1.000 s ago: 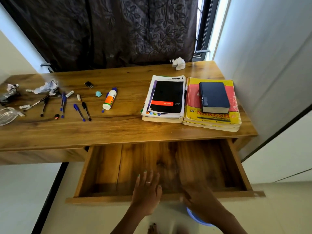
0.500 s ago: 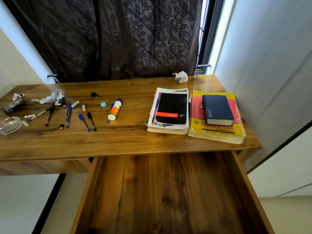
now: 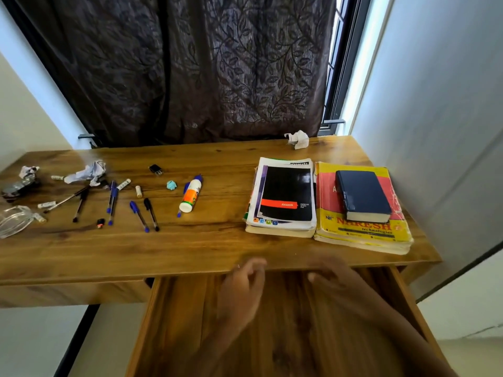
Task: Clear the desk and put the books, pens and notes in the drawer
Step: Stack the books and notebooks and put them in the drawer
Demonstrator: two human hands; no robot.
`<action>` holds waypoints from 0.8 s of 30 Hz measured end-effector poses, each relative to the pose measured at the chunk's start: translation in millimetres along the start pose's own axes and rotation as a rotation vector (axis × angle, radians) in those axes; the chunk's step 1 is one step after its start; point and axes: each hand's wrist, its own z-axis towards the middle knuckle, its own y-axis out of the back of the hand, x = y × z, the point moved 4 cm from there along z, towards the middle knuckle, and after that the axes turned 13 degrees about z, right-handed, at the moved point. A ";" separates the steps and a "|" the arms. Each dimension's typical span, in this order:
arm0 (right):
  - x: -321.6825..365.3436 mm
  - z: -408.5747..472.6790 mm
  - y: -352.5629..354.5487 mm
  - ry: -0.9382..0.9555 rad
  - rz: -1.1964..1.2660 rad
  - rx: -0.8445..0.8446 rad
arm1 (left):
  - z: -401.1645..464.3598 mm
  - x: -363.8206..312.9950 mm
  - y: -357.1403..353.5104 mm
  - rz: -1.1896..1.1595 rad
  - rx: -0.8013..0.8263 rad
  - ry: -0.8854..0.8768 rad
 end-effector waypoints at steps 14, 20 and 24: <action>-32.6 159.8 -2.3 -0.115 -0.247 -0.317 | 167.6 -5.0 -20.7 -0.120 -0.074 0.324; -32.5 160.4 -9.2 -0.148 -0.286 -0.325 | 176.6 -16.7 -9.9 -0.175 0.016 0.448; -33.2 157.2 -10.2 -0.137 -0.327 -0.318 | 169.5 -14.1 -5.0 -0.314 0.071 0.508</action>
